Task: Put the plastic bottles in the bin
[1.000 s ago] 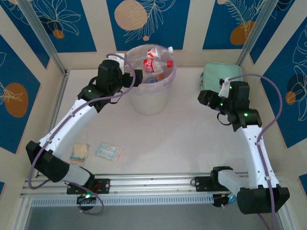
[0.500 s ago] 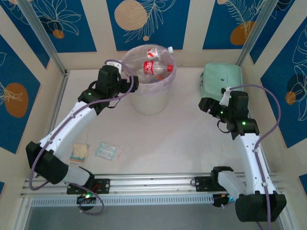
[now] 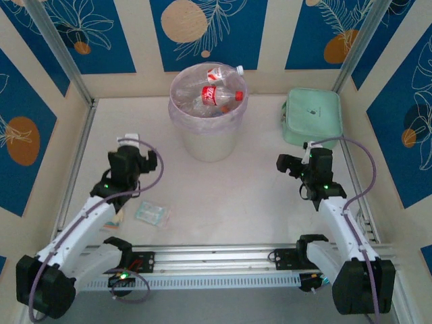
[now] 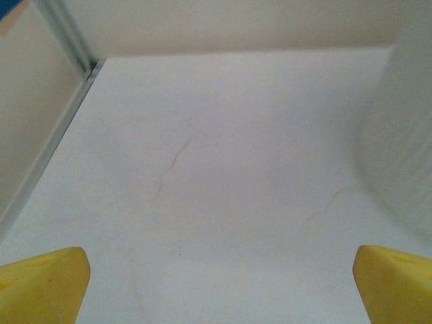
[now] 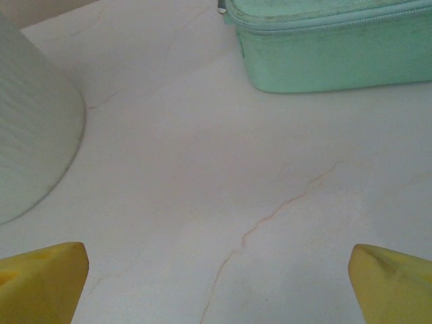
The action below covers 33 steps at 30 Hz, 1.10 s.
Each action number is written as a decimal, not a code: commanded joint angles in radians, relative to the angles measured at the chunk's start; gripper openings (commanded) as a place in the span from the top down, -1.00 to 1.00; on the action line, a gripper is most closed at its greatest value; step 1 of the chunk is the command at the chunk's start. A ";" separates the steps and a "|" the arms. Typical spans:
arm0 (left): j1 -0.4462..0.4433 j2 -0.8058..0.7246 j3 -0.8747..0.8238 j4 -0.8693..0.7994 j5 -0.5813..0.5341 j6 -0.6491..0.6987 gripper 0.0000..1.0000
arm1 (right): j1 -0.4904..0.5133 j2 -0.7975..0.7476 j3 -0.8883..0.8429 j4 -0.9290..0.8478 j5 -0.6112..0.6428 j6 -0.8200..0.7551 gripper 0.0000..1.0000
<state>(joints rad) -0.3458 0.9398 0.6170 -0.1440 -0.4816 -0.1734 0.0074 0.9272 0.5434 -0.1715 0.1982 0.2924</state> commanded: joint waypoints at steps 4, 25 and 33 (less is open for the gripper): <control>0.034 0.109 -0.179 0.418 -0.056 0.073 -0.99 | 0.005 0.097 -0.103 0.297 0.074 -0.037 -0.98; 0.149 0.567 -0.214 0.997 0.128 0.276 -0.99 | 0.012 0.434 -0.136 0.843 0.051 -0.137 -0.98; 0.226 0.632 -0.258 1.118 0.256 0.223 -0.99 | 0.016 0.602 -0.143 1.012 0.010 -0.166 -0.98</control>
<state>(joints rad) -0.1295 1.5581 0.3687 0.8986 -0.2947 0.0765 0.0189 1.5368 0.3763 0.7860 0.2321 0.1585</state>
